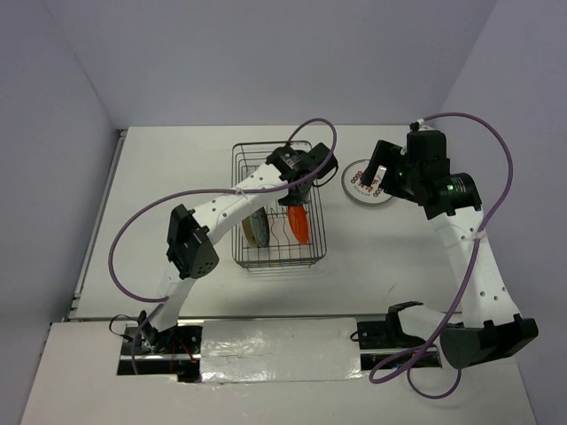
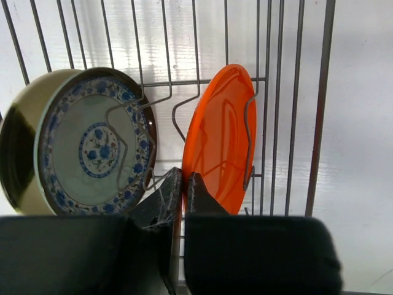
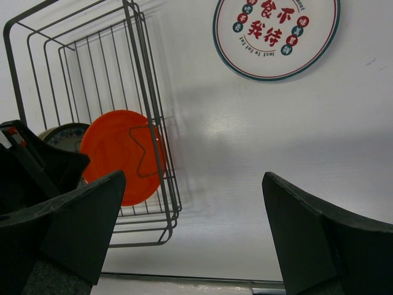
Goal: Unload the plates from the dish rack
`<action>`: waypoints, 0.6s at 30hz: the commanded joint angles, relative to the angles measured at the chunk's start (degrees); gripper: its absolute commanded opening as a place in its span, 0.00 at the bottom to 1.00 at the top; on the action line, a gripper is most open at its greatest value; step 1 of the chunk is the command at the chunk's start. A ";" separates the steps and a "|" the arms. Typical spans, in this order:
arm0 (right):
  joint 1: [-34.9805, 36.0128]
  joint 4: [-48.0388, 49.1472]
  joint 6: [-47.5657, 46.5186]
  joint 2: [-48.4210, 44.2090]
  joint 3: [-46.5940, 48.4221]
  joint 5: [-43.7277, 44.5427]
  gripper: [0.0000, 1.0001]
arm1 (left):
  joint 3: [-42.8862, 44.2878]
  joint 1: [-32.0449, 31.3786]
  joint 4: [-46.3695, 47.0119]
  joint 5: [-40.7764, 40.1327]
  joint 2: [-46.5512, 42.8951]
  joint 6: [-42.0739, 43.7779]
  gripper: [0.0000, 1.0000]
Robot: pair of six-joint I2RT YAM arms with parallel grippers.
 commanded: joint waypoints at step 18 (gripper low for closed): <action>0.24 2.80 -1.00 -0.06 0.55 -2.06 1.00 | -7.46 0.41 3.41 1.40 -1.13 0.24 0.37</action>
